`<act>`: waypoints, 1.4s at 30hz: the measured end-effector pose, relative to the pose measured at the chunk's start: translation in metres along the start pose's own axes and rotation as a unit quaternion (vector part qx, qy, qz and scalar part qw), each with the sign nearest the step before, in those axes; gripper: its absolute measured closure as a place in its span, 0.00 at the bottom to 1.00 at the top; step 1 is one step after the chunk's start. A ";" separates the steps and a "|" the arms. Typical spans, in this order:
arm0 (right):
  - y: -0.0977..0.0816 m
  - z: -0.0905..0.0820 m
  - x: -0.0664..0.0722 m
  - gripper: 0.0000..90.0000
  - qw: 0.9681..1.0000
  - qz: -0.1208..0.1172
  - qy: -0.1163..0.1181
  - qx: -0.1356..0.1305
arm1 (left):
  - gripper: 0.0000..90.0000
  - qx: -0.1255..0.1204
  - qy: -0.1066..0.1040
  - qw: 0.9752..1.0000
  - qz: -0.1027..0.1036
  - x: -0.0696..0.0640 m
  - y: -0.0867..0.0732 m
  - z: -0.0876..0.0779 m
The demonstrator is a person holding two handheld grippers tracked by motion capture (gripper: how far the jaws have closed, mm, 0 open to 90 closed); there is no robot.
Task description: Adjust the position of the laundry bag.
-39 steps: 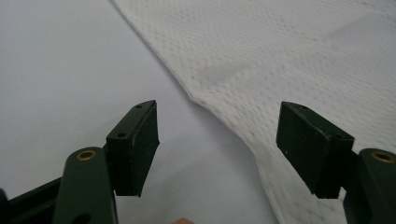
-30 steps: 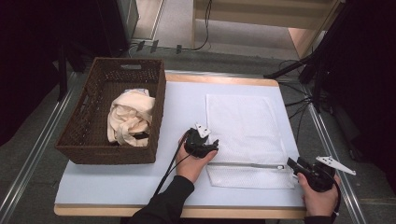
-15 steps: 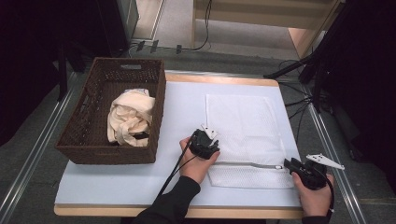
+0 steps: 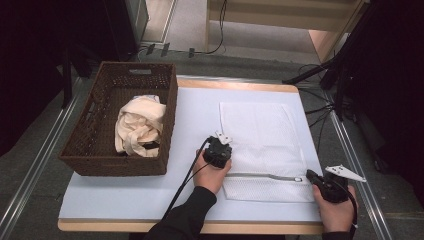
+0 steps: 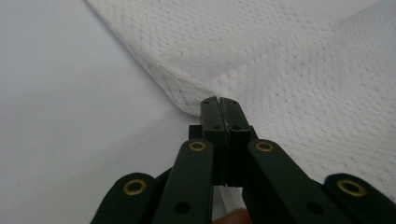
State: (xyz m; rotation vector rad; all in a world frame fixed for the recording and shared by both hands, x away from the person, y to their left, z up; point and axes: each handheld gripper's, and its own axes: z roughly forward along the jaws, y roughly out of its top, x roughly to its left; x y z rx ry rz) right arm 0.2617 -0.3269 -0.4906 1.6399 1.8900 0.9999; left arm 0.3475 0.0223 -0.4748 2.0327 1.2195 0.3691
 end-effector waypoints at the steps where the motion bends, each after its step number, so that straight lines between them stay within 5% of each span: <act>1: 0.000 -0.001 0.001 1.00 1.000 -0.002 -0.002 -0.001 | 1.00 0.000 -0.003 1.000 -0.002 0.001 0.000 -0.001; 14: -0.004 -0.006 0.011 1.00 0.999 0.000 0.043 -0.032 | 1.00 -0.019 0.006 1.000 -0.016 0.014 -0.005 -0.014; 42: -0.004 0.002 0.052 1.00 0.997 -0.029 0.076 -0.011 | 1.00 -0.038 0.062 0.997 -0.024 0.043 -0.029 -0.054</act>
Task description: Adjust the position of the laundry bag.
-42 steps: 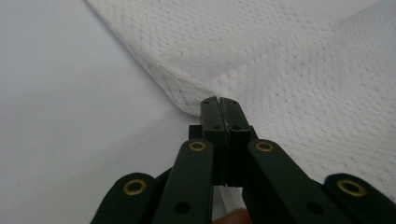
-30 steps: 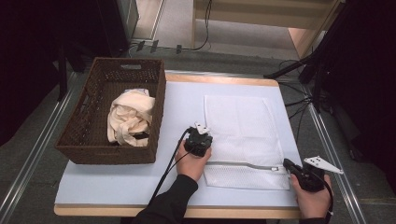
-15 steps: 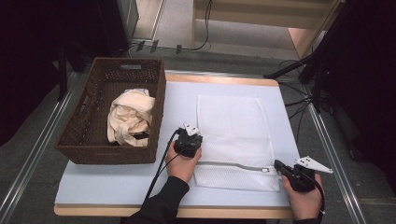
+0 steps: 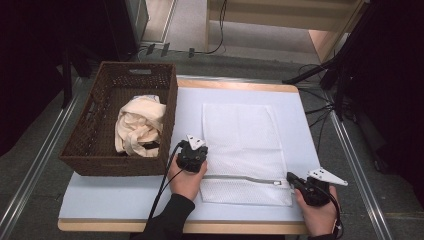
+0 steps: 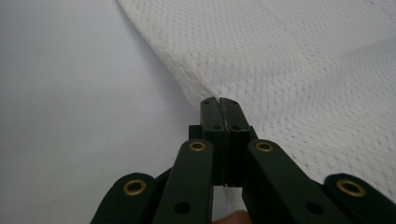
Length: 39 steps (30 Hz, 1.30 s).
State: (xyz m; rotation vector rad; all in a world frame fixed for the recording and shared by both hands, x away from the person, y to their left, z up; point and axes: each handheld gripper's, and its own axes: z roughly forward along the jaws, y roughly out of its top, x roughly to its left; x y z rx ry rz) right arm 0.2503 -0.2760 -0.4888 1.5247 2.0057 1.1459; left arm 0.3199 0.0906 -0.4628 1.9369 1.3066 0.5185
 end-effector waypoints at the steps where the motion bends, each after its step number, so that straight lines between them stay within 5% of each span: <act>1: 0.000 0.001 0.002 1.00 1.000 -0.001 0.000 0.001 | 1.00 0.002 0.004 1.000 -0.001 0.001 -0.001 -0.001; 10: -0.001 0.005 0.017 1.00 1.000 -0.017 0.000 0.009 | 1.00 0.010 0.036 0.999 0.002 0.005 -0.011 -0.004; 17: -0.001 0.007 0.026 1.00 1.000 -0.026 0.007 0.009 | 1.00 -0.006 0.063 0.998 -0.003 0.003 -0.016 -0.013; 22: -0.002 0.008 0.032 1.00 0.999 -0.033 0.010 0.011 | 1.00 -0.017 0.097 0.995 0.020 -0.003 -0.020 -0.015; 27: -0.002 0.009 0.037 1.00 0.999 -0.036 0.019 0.013 | 1.00 -0.009 0.123 0.992 0.020 -0.002 -0.024 -0.015; 32: -0.002 0.010 0.043 1.00 0.999 -0.049 0.019 0.008 | 0.96 -0.012 0.110 0.994 -0.004 0.003 -0.025 -0.019; 35: -0.004 0.005 0.039 0.82 0.999 -0.034 0.025 -0.008 | 0.73 -0.033 0.104 0.994 -0.012 0.002 -0.023 -0.025; 37: -0.005 0.000 0.035 0.69 0.999 -0.023 0.025 -0.019 | 0.65 -0.044 0.063 0.997 -0.015 0.000 -0.021 -0.031; 39: -0.006 -0.005 0.030 0.65 0.999 -0.016 0.030 -0.025 | 0.63 -0.055 0.044 0.997 -0.008 -0.006 -0.019 -0.033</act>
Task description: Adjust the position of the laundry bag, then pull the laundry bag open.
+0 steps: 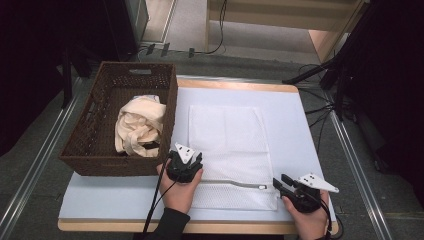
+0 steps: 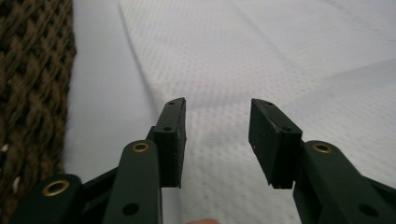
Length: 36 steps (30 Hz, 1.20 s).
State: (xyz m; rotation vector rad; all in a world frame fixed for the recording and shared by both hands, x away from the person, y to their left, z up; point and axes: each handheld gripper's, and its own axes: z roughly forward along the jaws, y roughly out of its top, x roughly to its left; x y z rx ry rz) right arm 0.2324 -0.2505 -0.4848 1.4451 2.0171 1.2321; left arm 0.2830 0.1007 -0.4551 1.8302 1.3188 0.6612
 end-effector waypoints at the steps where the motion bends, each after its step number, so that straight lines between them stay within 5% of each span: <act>1: 0.000 -0.003 -0.002 0.64 1.000 0.003 -0.001 -0.003 | 0.60 -0.002 -0.017 1.000 0.001 -0.003 0.001 -0.001; 7: 0.000 -0.019 -0.008 0.51 1.000 0.020 0.001 -0.016 | 0.57 0.003 -0.083 0.996 0.041 -0.037 0.001 0.000; 14: 0.000 -0.021 -0.004 0.39 1.000 0.018 0.011 -0.012 | 0.55 0.002 -0.171 0.982 0.076 -0.079 0.001 -0.001; 17: 0.000 -0.020 -0.001 0.38 1.000 0.015 0.016 -0.005 | 0.56 0.005 -0.188 0.979 0.083 -0.091 0.001 0.001; 20: -0.001 -0.020 -0.001 0.47 0.999 0.015 0.029 0.004 | 0.60 0.012 -0.205 0.975 0.085 -0.100 -0.001 0.005; 27: -0.003 -0.019 -0.005 0.61 0.999 0.024 0.033 0.008 | 0.77 0.036 -0.250 0.962 0.101 -0.120 -0.005 0.011; 33: -0.004 -0.013 -0.005 0.62 0.999 0.029 0.037 0.016 | 0.85 0.062 -0.252 0.960 0.108 -0.132 -0.008 0.020; 36: -0.005 -0.008 -0.002 0.61 0.999 0.028 0.035 0.029 | 0.83 0.084 -0.258 0.955 0.119 -0.137 -0.011 0.025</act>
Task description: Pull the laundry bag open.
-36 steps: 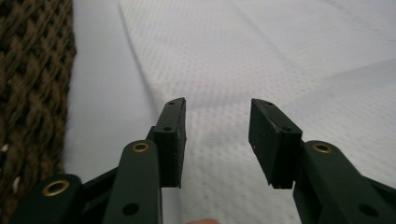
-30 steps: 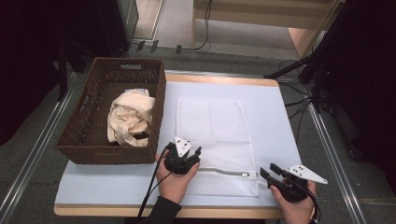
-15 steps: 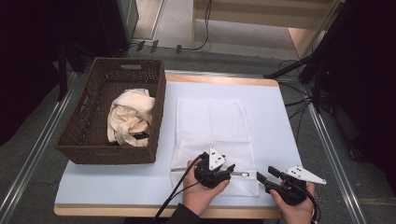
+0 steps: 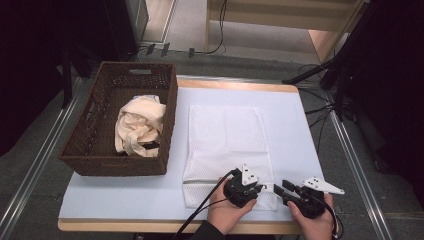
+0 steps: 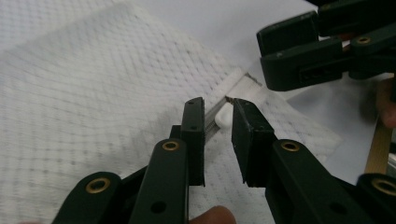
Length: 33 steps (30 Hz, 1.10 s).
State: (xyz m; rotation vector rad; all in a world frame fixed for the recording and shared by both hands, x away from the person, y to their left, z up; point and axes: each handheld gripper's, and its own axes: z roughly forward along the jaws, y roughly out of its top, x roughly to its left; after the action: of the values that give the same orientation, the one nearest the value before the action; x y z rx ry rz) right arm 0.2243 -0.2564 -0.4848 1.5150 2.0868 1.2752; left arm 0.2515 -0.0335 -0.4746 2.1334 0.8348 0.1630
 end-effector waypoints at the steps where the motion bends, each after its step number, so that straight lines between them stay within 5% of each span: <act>1: -0.001 0.002 0.000 0.62 1.000 0.001 -0.003 0.000 | 0.82 0.003 -0.002 1.000 0.002 -0.001 -0.001 0.001; 8: -0.002 0.008 -0.003 0.63 1.000 0.022 0.007 0.010 | 0.81 0.014 -0.010 1.000 0.018 -0.004 -0.003 0.005; 11: -0.003 0.012 0.003 0.67 0.999 0.022 0.029 0.014 | 0.82 0.017 -0.014 0.999 0.025 -0.005 -0.003 0.006; 13: -0.002 0.013 0.007 0.70 1.000 0.012 0.012 0.018 | 0.83 0.017 -0.019 0.999 0.021 -0.003 -0.003 0.006; 16: -0.001 0.014 0.009 0.79 0.999 0.029 0.000 0.019 | 0.85 0.014 -0.024 0.999 0.015 -0.002 -0.004 0.006; 21: 0.000 0.009 0.005 0.89 0.997 0.061 0.036 -0.014 | 0.85 0.010 -0.033 0.999 0.009 0.000 -0.005 0.006; 24: 0.003 0.003 0.006 0.90 0.996 0.054 0.060 -0.037 | 0.85 0.009 -0.035 0.999 0.005 0.000 -0.006 0.006; 33: -0.001 0.013 0.001 0.87 0.993 0.085 0.079 0.001 | 0.89 0.018 -0.042 0.999 0.012 -0.001 -0.006 0.006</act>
State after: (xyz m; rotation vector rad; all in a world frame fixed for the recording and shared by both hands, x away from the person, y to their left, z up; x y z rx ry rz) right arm 0.2314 -0.2491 -0.4924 1.6733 2.0908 1.4981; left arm 0.2507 -0.0355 -0.4827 2.1696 0.7684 0.0701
